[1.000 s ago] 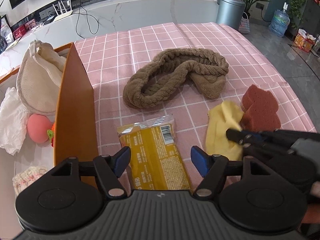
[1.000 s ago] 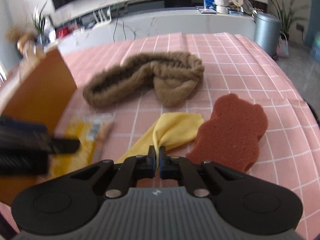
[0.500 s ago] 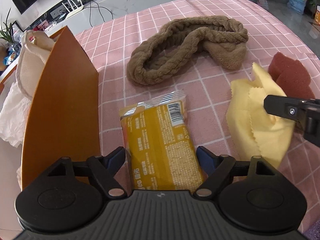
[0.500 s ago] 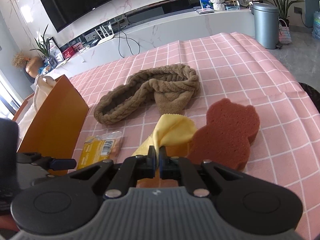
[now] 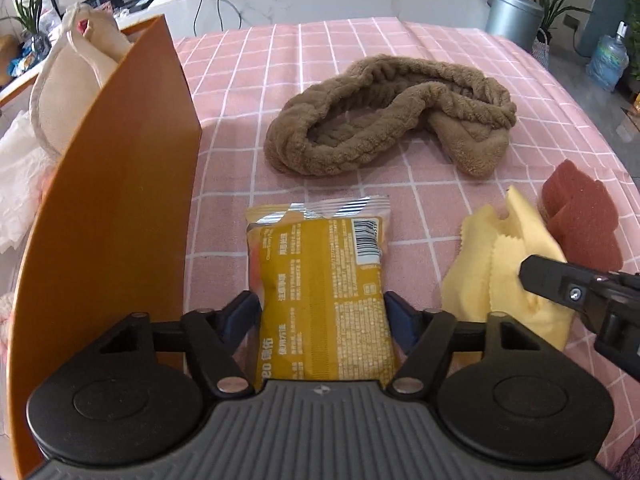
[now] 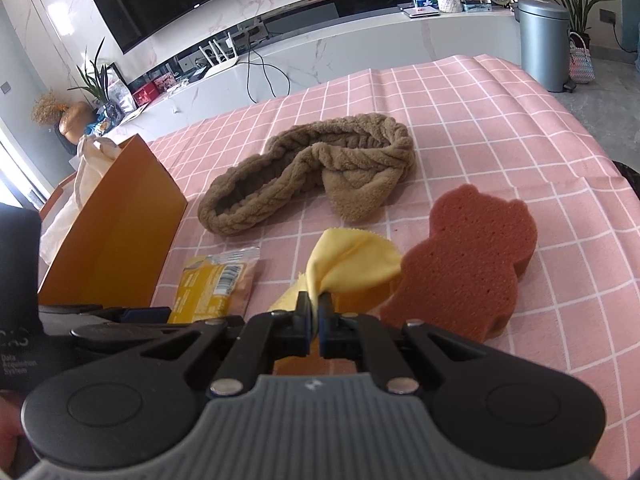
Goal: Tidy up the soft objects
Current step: 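Carry the snack bag and yellow cloth over the white box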
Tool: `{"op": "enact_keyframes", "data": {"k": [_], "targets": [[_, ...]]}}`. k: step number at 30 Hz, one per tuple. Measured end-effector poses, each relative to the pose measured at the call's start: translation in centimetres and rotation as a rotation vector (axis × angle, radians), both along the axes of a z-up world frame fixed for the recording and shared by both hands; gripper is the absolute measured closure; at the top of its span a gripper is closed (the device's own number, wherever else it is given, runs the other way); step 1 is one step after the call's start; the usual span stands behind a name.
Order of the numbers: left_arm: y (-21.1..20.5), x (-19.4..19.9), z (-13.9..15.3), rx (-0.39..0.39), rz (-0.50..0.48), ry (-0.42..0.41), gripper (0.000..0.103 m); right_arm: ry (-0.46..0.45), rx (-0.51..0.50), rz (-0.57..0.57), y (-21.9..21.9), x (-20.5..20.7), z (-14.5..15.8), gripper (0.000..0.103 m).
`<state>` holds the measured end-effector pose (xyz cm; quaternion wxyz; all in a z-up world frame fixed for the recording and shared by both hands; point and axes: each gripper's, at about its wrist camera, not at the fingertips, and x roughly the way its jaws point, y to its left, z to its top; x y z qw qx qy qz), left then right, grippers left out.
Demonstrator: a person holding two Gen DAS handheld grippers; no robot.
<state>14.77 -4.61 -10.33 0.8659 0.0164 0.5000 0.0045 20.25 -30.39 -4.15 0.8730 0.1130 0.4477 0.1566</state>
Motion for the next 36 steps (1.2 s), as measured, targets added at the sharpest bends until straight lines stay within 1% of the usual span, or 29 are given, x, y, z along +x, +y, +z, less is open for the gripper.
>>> {"op": "enact_keyframes", "data": {"k": [3, 6, 8, 11, 17, 22, 28, 33, 36], "targets": [[-0.1, -0.3, 0.3, -0.005, -0.01, -0.026, 0.036, 0.002, -0.004, 0.001, 0.0, -0.1, 0.0, 0.103], [0.0, -0.6, 0.7, -0.035, -0.013, -0.04, 0.041, -0.002, -0.007, -0.003, -0.1, -0.2, 0.1, 0.103], [0.0, -0.9, 1.0, -0.055, -0.019, -0.045, 0.042, -0.006, -0.007, -0.005, -0.2, -0.2, 0.1, 0.103], [-0.1, -1.5, 1.9, -0.064, -0.027, -0.075, 0.042, -0.012, -0.012, -0.003, -0.1, -0.3, 0.2, 0.103], [-0.5, -2.6, 4.3, -0.093, -0.048, -0.131, 0.042, -0.05, -0.042, 0.006, 0.0, -1.2, 1.1, 0.103], [-0.6, -3.8, 6.3, -0.1, -0.074, -0.165, 0.042, -0.105, -0.08, 0.013, 0.0, -2.7, 2.9, 0.103], [0.5, -5.4, 9.2, -0.144, -0.086, -0.217, 0.042, -0.176, -0.093, 0.016, 0.1, -4.6, 5.9, 0.103], [2.5, -6.6, 11.6, -0.187, -0.068, -0.266, 0.042, -0.237, -0.099, 0.042, 1.1, -6.1, 8.8, 0.103], [3.7, -7.6, 13.0, -0.179, -0.048, -0.311, 0.042, -0.274, -0.084, 0.065, 2.1, -6.8, 10.5, 0.103]]}}
